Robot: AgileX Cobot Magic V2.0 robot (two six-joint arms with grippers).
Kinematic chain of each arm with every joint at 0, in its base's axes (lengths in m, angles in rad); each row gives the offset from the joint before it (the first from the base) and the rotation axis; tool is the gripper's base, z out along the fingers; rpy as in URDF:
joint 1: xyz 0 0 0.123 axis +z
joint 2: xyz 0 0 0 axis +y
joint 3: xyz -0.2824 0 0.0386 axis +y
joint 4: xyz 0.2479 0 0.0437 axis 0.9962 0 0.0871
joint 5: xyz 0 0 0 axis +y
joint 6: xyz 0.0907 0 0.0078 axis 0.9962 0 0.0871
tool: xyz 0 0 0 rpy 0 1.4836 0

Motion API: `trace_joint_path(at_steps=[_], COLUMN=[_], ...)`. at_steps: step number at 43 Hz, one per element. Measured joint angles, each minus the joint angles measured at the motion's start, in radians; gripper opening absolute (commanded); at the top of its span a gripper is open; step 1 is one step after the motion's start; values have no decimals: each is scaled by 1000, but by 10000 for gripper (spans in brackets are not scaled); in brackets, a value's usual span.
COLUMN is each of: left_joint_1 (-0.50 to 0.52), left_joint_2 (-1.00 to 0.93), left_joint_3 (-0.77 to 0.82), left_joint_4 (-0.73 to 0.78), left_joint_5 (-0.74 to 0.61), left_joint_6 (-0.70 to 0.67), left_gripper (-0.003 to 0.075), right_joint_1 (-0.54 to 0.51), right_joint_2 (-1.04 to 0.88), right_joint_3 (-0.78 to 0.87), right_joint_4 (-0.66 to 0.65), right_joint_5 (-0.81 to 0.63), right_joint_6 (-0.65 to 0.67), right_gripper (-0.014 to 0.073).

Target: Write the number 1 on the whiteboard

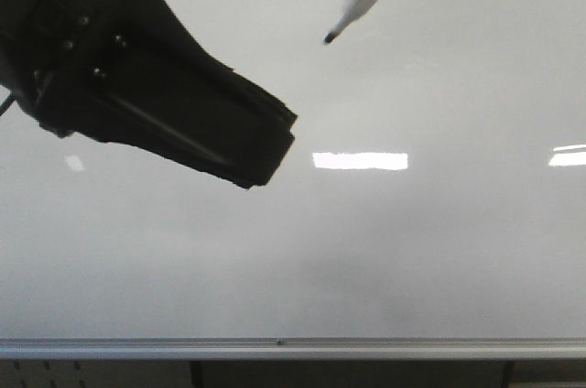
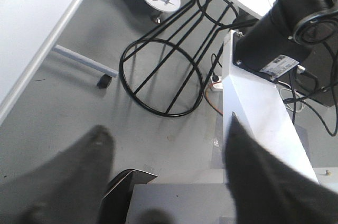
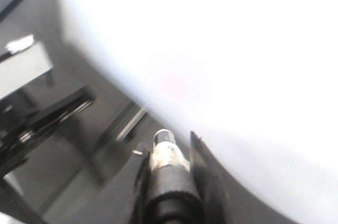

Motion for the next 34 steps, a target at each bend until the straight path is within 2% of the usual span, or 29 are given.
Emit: trace_joint_path(at_steps=[6, 10, 17, 25, 34], left_joint_1=[29, 46, 95, 151, 160], left_joint_2=[0, 0, -41, -195, -415], left_joint_3=[0, 0, 0, 47, 193], left_joint_4=[0, 0, 1, 1, -5], left_joint_5=[-2, -4, 34, 303, 647], left_joint_6=[0, 0, -14, -76, -105], left_gripper=[-13, -20, -20, -20, -20], right_joint_1=[-54, -70, -74, -74, -74], right_joint_2=[-162, -226, -230, -177, -67], right_joint_3=[112, 167, 181, 183, 183], right_joint_4=[-7, -9, -9, -9, -5], right_joint_5=[-141, -185, -228, -344, -425], right_joint_6=[0, 0, 0, -23, -46], right_gripper=[-109, -109, -109, -109, -109])
